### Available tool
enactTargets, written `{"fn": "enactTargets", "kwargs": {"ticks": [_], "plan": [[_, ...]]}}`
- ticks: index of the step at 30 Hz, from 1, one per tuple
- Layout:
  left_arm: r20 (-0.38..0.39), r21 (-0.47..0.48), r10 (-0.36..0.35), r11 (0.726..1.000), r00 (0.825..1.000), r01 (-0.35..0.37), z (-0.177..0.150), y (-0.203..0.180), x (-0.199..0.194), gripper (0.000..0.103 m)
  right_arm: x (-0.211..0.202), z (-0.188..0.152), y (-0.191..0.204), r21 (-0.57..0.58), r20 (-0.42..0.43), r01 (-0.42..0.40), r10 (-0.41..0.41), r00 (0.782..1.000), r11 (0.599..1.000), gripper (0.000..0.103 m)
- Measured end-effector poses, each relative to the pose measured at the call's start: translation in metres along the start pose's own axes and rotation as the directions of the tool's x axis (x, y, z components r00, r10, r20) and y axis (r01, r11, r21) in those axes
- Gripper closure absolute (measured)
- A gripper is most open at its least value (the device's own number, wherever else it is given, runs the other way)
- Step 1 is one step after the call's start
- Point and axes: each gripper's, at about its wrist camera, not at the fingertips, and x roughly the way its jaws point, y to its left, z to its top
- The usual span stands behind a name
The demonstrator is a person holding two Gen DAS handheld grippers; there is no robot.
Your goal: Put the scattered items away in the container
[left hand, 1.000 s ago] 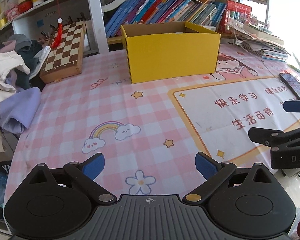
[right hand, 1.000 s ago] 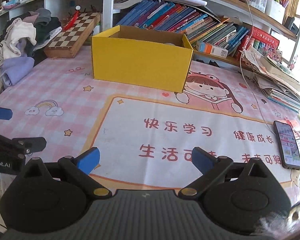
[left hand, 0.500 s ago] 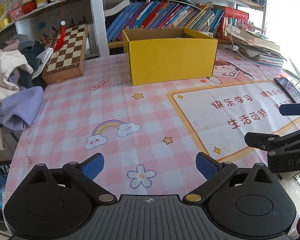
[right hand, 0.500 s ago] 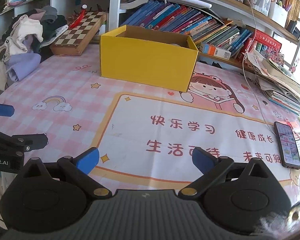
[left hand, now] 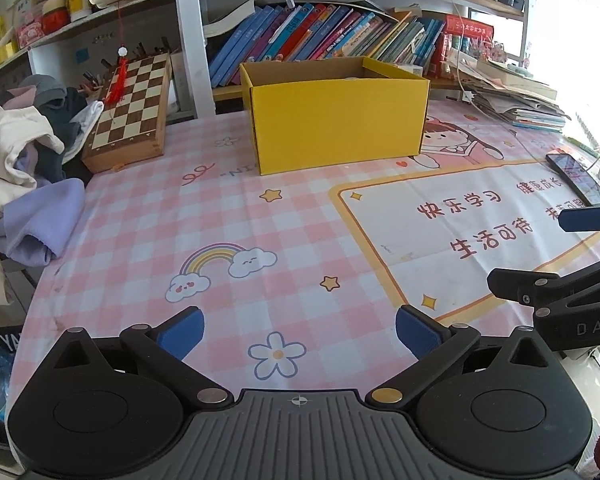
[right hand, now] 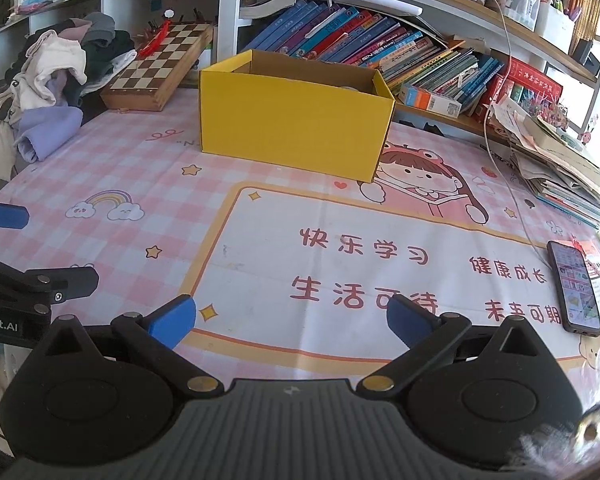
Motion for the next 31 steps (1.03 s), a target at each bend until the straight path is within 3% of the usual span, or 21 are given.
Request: {"fn": "enactTargets", "kwargs": {"ticks": [31], "plan": [[-0.021,-0.025,-0.012,1.000,1.000,0.012,-0.0025,-0.0060,-0.0006,0.000,-0.0021,-0.0070,-0.0003,0.004,-0.012,-0.016,0.016,1.000,1.000,0.000]]}}
